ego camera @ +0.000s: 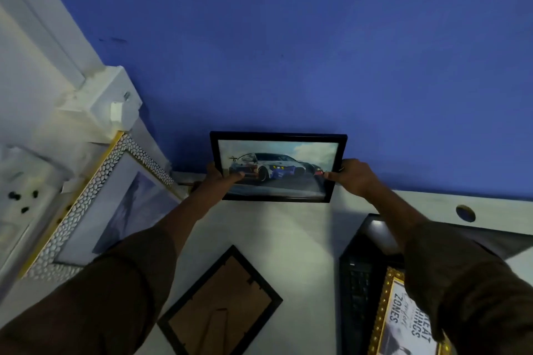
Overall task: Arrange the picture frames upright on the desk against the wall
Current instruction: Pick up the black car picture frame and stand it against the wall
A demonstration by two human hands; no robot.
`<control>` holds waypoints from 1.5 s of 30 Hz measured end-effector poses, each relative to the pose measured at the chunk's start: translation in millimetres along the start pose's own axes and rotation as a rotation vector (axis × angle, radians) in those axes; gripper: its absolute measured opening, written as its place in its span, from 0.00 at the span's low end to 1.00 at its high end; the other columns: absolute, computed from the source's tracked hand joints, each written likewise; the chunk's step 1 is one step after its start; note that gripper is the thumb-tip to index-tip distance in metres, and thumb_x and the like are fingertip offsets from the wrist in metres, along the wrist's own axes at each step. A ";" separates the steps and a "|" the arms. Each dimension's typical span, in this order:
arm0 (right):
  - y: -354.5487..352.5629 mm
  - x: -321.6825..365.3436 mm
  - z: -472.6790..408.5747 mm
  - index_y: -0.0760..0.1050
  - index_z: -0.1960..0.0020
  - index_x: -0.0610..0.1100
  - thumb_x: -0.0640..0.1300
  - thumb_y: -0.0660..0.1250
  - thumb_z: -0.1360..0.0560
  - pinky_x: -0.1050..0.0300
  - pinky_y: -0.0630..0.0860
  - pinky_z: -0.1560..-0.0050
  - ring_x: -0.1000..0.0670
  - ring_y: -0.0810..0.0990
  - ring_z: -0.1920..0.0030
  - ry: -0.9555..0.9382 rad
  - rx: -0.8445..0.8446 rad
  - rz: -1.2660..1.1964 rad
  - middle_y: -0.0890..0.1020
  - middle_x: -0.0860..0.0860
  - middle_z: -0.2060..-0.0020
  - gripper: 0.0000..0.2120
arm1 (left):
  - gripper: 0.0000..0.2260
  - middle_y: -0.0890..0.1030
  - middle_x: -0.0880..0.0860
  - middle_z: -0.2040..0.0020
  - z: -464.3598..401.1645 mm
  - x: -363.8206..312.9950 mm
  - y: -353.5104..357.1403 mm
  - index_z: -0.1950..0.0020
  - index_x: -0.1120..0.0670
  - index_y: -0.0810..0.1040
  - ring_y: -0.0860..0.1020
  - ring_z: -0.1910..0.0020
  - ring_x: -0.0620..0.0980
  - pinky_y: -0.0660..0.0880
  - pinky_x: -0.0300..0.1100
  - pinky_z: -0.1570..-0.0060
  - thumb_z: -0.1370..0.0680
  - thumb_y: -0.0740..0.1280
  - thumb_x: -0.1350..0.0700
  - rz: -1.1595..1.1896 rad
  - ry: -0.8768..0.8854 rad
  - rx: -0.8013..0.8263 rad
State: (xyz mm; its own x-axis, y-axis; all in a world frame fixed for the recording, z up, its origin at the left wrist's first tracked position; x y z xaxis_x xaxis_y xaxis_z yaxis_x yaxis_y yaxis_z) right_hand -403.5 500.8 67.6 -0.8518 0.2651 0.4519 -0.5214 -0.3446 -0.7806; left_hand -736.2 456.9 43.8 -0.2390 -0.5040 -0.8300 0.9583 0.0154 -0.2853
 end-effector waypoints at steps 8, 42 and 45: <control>6.9 14.2 -11.1 0.79 0.35 0.42 0.60 0.71 0.27 0.53 0.74 0.41 0.41 0.80 0.39 0.051 0.058 -0.054 0.83 0.43 0.39 0.28 | 0.28 0.70 0.53 0.37 -27.4 9.4 4.5 0.25 0.58 0.59 0.70 0.40 0.50 0.65 0.39 0.44 0.20 0.68 0.57 -0.009 0.008 0.026; 12.4 43.5 83.4 0.63 0.23 0.44 0.53 0.72 0.24 0.56 0.73 0.48 0.42 0.79 0.42 -0.136 -0.020 -0.239 0.78 0.42 0.36 0.34 | 0.37 0.62 0.56 0.22 161.5 68.9 24.5 0.20 0.60 0.52 0.65 0.27 0.50 0.62 0.38 0.34 0.21 0.70 0.55 0.250 -0.123 -0.323; 30.4 63.6 101.5 0.70 0.30 0.42 0.51 0.71 0.24 0.54 0.73 0.47 0.39 0.78 0.38 -0.247 0.045 -0.158 0.79 0.42 0.37 0.26 | 0.36 0.63 0.55 0.23 200.3 94.5 13.3 0.20 0.57 0.54 0.66 0.28 0.51 0.63 0.40 0.34 0.21 0.70 0.53 0.290 -0.134 -0.406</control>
State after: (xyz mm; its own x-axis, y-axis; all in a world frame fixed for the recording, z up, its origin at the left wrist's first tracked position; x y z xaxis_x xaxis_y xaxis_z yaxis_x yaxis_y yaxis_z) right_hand -478.7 415.8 116.4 -0.7438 0.0935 0.6618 -0.6455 -0.3573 -0.6750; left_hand -714.7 236.5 57.5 0.0751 -0.5354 -0.8413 0.8377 0.4916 -0.2381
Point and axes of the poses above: each hand's wrist, its own z-axis away from the middle knuckle, its own y-axis out of the palm, x = y × z, the point moved 2 cm from there along -z, towards the middle knuckle
